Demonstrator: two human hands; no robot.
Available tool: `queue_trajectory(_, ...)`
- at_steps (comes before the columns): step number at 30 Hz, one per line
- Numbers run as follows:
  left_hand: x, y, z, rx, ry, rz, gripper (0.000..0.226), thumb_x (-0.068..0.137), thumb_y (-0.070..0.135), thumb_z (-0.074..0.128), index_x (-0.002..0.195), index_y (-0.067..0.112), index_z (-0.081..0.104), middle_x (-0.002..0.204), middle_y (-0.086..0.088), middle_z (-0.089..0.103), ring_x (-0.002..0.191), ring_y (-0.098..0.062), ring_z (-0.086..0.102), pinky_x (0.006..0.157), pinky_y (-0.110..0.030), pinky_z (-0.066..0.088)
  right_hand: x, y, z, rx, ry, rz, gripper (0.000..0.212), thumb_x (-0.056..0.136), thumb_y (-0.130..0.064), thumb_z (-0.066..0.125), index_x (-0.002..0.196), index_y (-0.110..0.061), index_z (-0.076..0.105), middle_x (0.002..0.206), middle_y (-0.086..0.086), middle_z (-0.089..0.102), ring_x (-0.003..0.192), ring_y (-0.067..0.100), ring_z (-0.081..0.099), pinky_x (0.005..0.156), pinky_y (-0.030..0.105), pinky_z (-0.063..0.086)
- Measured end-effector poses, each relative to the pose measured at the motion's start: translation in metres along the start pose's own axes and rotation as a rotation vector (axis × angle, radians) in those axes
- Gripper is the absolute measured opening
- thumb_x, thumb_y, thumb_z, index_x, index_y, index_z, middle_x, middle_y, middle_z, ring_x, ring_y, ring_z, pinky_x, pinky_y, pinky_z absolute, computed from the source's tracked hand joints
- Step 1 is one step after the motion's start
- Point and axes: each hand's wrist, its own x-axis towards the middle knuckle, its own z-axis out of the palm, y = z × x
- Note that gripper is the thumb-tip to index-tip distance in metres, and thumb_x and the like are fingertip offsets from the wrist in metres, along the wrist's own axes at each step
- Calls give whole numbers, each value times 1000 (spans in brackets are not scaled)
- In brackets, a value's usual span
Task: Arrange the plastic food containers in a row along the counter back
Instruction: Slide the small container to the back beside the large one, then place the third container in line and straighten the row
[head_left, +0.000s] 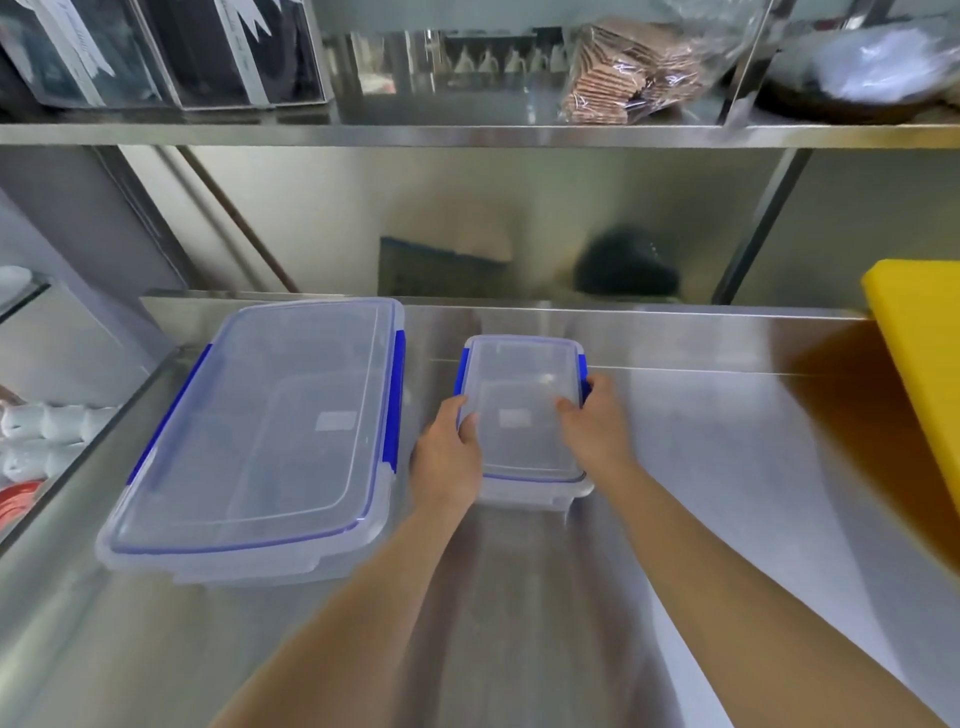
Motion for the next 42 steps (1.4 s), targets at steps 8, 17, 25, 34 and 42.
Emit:
queue_trajectory(8, 11, 5, -5, 115, -120, 48, 44, 97, 31, 41, 140, 24, 37, 129, -5, 58, 112, -22, 57, 86, -30, 47, 7, -5, 1, -144, -13, 1, 44, 92, -32, 50, 128, -11, 38, 125, 11, 54, 107, 30, 56, 86, 41, 49)
queue_trajectory(17, -45, 9, -45, 147, -210, 131, 56, 93, 37, 48, 144, 19, 34, 145, -3, 44, 126, -21, 47, 100, -30, 37, -59, 1, -8, -179, 52, -171, 52, 87, -35, 55, 132, -14, 41, 129, 10, 49, 115, 27, 51, 99, 49, 44)
queue_trajectory(25, -117, -17, -100, 71, -167, 128, 34, 87, 36, 58, 113, 15, 65, 116, -2, 69, 110, -18, 62, 94, -29, 44, -147, 17, -17, -152, -95, -171, 68, 74, -56, 54, 127, -14, 50, 122, 4, 55, 106, 23, 56, 98, 40, 44)
queue_trajectory(34, -190, -79, -147, 161, -284, -75, 58, 85, 46, 57, 132, 14, 50, 132, -11, 57, 121, -29, 53, 103, -39, 41, -227, 35, -25, -231, -460, -93, 54, 79, -51, 63, 121, -16, 58, 119, -1, 59, 110, 16, 55, 90, 28, 41)
queue_trajectory(42, -225, -100, -165, 220, -387, -447, 121, 63, 71, 64, 147, 29, -13, 153, -16, 20, 130, -39, 41, 98, -49, 45, -259, 47, -40, -422, -766, -34, 57, 70, -44, 75, 117, -26, 48, 114, -2, 61, 101, 20, 63, 86, 45, 57)
